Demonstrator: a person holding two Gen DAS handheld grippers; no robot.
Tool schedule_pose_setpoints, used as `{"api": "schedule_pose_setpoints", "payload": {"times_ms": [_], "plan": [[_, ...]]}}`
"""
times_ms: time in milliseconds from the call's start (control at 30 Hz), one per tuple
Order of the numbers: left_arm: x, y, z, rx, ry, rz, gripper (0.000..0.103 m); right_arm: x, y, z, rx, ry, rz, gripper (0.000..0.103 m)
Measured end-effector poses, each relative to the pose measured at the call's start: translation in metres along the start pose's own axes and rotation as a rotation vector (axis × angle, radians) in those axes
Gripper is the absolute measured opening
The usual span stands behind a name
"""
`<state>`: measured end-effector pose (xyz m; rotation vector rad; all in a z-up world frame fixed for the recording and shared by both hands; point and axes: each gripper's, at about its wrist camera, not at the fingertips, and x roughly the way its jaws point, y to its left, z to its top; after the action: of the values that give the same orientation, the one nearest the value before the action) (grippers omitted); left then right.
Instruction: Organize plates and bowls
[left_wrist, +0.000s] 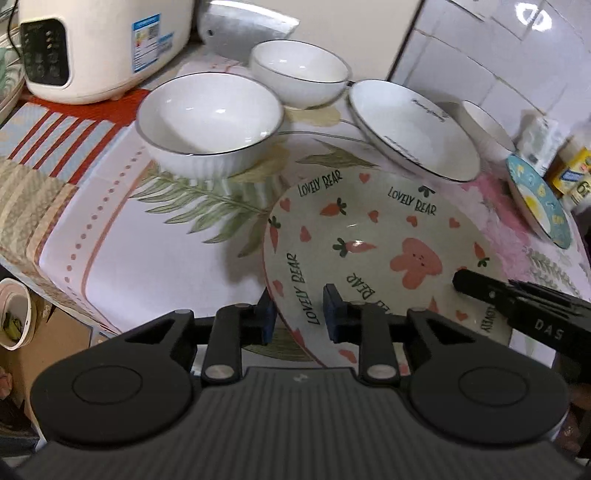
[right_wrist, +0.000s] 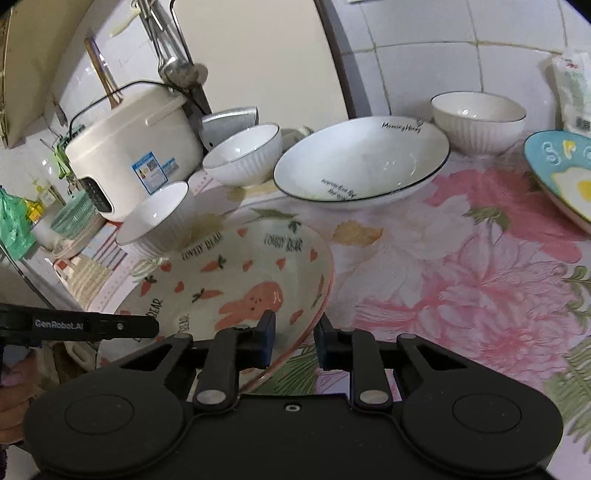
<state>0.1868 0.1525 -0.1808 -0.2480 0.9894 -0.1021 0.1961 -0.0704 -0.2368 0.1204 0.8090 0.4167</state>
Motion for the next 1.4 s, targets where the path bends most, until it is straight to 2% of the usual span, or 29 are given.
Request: {"api": "schedule_pose_setpoints", "payload": {"times_ms": [400, 767, 1033, 1400], "plan": [[-0.026, -0.071, -0.004, 0.098, -0.013, -0.070, 0.024, -0.073, -0.038, 0.003, 0.043, -0.036, -0.040, 0.027], [-0.014, -0.138, -0.006, 0.163, -0.003, -0.134, 0.025, -0.125, -0.090, 0.006, 0.043, -0.071, -0.102, 0.027], [0.013, -0.163, 0.001, 0.165, 0.027, -0.122, 0.025, -0.124, -0.130, 0.009, -0.003, -0.055, -0.063, 0.027], [0.044, -0.167, -0.003, 0.152, 0.057, -0.097, 0.025, -0.099, -0.161, 0.009, -0.035, -0.024, -0.010, 0.027]]}}
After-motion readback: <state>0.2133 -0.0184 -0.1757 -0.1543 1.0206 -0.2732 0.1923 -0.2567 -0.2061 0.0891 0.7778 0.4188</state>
